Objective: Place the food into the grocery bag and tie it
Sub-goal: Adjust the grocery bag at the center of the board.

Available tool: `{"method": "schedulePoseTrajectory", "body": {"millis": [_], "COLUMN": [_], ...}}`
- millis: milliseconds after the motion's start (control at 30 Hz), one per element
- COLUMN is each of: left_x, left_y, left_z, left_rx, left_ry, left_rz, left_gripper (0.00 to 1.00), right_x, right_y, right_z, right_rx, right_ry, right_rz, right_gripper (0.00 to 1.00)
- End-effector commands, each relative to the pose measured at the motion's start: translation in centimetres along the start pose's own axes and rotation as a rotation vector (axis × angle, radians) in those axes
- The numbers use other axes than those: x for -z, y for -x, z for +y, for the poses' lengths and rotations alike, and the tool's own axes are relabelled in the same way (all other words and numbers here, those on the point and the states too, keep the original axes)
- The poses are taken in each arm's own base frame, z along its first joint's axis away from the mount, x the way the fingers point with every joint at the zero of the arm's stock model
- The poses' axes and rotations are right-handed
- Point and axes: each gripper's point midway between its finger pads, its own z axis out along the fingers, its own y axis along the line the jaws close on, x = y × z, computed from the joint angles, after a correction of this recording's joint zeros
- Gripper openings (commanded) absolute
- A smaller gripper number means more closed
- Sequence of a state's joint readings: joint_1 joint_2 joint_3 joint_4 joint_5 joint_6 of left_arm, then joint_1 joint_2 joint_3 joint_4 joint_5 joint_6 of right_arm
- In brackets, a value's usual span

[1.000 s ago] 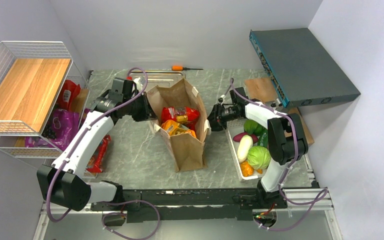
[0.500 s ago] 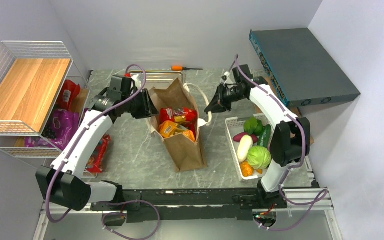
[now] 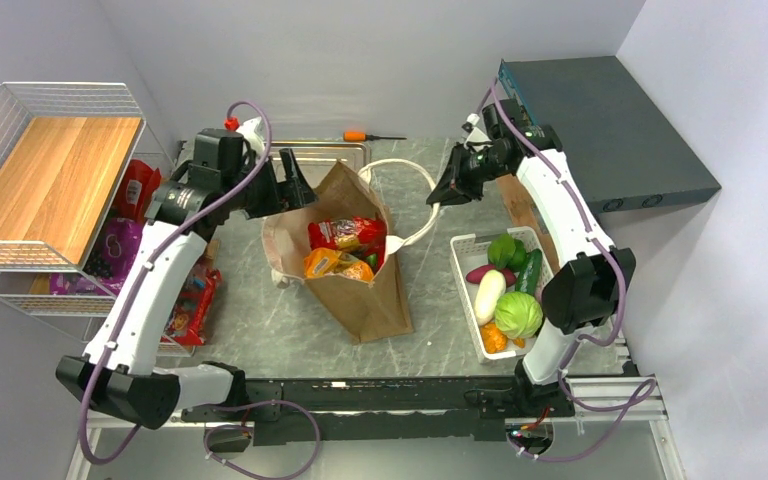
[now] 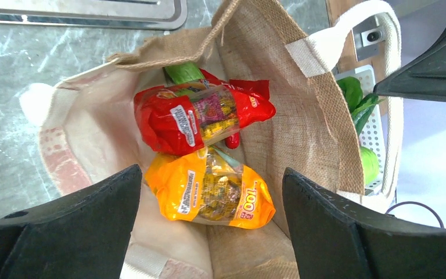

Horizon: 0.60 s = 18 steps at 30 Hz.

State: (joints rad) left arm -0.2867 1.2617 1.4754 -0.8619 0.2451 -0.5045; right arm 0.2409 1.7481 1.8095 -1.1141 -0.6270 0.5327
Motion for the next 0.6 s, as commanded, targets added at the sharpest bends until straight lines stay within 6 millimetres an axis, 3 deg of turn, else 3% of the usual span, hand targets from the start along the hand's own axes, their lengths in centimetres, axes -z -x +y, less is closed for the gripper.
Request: {"method": "schedulePoseTrajectory", "body": {"millis": [0,200,367,567], "left_x": [3.3,4.9,5.5,6.2], "left_y": [1.2,0.5,-2.0,-5.5], "left_z": [-0.2,0.3,2.0,4.4], "left_rx": [-0.029,-0.015,0.048,0.200], "left_ry": [0.036,0.067,0.123,0.201], "left_rz": [-0.064,-0.069,-0.057,-0.058], "left_gripper": [0.91,0.90,0.89,0.85], "right_x": [5.0,8.8,11.7,12.6], "right_y": [0.8,2.1,2.8,2.7], "right_z": [0.9,-0.4,-2.2,-3.7], "right_rx": [0.031,-0.048,-0.101,-0.145], "right_ry": [-0.014,-0.043,-0.078,-0.101], "right_rz": [-0.116,-0.245,-0.357,-0.380], "right_gripper": [0.00,0.00,0.00,0.00]}}
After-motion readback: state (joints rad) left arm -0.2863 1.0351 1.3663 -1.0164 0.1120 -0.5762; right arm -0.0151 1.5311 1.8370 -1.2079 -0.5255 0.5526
